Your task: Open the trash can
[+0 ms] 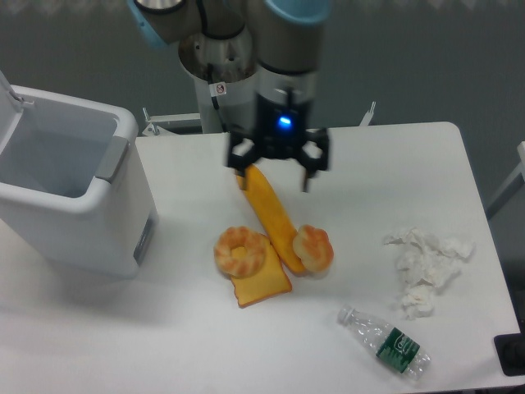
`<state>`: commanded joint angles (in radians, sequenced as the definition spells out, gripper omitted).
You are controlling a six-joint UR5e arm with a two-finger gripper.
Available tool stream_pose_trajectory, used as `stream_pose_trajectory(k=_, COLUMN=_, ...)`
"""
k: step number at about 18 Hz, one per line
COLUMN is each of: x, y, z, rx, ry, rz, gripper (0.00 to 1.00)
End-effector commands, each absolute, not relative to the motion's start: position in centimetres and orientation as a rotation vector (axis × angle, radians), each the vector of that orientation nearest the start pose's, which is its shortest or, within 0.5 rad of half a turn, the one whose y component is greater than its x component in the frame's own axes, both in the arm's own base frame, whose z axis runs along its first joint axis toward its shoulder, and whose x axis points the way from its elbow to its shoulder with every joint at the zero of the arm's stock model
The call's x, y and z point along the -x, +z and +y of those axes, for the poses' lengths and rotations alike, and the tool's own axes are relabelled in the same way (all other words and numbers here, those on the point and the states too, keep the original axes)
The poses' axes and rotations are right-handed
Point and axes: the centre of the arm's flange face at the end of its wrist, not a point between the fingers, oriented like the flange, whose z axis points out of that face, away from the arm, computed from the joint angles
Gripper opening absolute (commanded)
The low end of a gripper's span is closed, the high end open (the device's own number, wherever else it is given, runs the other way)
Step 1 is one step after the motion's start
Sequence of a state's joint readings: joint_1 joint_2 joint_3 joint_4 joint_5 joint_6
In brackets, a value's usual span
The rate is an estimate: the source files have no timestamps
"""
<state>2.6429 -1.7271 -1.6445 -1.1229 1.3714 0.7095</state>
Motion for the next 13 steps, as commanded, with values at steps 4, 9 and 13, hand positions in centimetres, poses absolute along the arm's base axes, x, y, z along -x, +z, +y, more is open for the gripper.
stream_pose_trajectory(k=4, x=45.6, y=38.9, z=39.5, rx=2.92, ry=0.104, rz=-0.123, gripper=1.0)
stream_pose_trajectory(k=9, x=48.6, y=34.5, z=39.3, rx=3.062, ry=0.148, rz=0.122, gripper=1.0)
stream_pose_trajectory(k=13, x=51.1, y=33.1, z=38.4, rx=3.076, ry=0.172, rz=0.086, gripper=1.0)
